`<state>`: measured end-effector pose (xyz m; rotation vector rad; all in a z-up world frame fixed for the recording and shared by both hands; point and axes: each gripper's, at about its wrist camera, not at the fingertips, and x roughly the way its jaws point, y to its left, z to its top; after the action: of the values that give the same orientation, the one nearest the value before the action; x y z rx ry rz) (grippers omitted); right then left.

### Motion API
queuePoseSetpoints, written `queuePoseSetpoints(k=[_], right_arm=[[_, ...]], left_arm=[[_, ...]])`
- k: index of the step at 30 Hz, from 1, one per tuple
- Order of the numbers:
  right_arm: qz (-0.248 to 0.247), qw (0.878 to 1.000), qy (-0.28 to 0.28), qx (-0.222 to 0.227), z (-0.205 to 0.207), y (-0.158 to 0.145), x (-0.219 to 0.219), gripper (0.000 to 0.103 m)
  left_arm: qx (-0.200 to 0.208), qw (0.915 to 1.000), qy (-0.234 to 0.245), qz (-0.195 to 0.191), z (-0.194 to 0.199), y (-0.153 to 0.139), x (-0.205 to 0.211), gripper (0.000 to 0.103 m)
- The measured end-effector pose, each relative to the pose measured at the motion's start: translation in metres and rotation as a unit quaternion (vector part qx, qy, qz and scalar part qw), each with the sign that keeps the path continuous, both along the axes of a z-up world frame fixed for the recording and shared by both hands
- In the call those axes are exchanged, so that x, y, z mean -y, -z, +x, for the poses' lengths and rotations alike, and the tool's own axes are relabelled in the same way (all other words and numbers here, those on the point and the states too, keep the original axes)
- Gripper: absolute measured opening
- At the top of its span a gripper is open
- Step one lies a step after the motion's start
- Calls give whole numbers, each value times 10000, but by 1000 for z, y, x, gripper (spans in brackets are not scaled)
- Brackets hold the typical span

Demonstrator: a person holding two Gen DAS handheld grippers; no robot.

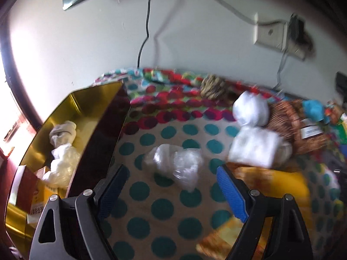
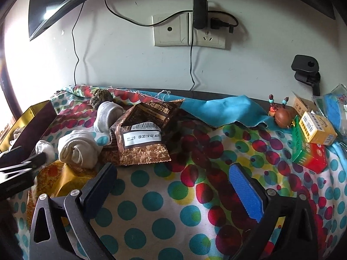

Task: Organize objects
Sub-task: 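Grasp the second clear plastic bag bundle with the left gripper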

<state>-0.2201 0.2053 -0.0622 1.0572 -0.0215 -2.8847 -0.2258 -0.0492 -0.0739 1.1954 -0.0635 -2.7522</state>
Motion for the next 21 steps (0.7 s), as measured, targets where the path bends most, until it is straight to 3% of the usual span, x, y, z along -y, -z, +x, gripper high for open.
queuePoseSetpoints(k=[8,21], right_arm=[[-77,9999,-83,-74,3,-2,1,103],[-88,9999,-81,-64,2,-1,0,103]], left_arm=[[357,9986,-139,363,-27,17,14,87],[469,9980,-130,410,-33,20,14,87]])
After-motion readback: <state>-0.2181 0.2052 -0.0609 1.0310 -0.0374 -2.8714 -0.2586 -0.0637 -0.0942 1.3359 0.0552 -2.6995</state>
